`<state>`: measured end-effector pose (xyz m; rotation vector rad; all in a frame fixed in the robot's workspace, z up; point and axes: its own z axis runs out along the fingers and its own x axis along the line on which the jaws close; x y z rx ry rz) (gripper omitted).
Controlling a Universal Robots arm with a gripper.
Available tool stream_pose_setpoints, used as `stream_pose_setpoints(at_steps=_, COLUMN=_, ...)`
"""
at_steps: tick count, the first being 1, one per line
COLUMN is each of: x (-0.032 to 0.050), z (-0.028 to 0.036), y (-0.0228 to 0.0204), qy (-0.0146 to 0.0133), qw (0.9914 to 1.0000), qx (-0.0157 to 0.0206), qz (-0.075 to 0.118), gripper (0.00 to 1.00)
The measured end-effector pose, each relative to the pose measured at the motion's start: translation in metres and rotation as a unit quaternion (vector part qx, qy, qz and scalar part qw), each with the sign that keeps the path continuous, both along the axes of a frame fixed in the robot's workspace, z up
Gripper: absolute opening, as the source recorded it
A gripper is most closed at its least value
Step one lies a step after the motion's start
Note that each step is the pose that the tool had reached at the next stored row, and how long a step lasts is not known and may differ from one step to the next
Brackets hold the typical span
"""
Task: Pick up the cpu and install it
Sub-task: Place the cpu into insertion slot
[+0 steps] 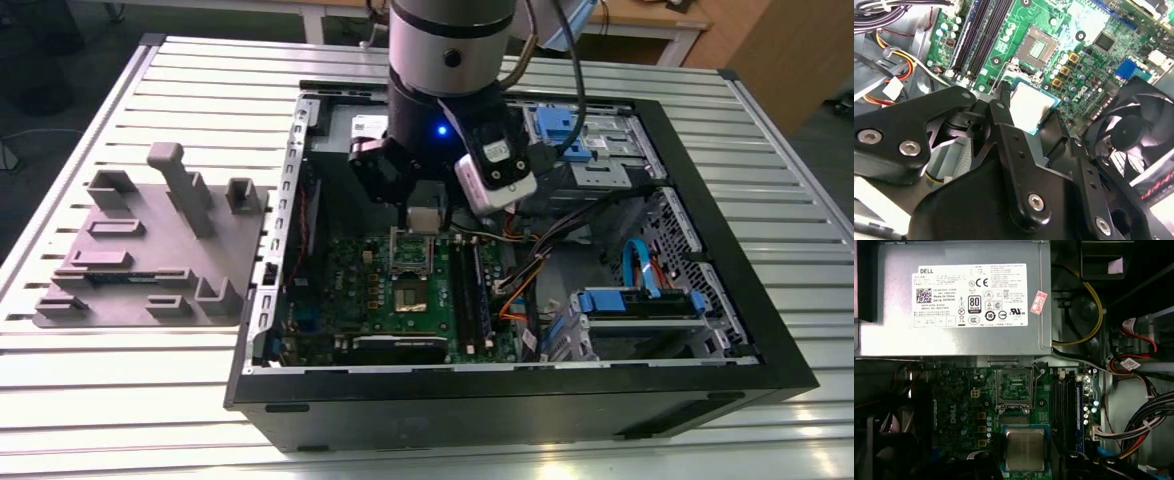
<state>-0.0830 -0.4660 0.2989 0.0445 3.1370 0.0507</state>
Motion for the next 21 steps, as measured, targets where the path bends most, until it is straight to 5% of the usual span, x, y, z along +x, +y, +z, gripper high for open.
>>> stream_pose_setpoints(at_steps=6, x=0.0001, z=-0.0096, y=-0.0007, qy=0.0007, qw=0.99948, qx=0.0000, qz=0.032, gripper=0.47)
stream_pose_setpoints(at_steps=21, x=-0.0008, z=-0.0369, y=-0.0044, qy=0.0006, qw=0.99975, qx=0.0001, qz=0.022, gripper=0.47)
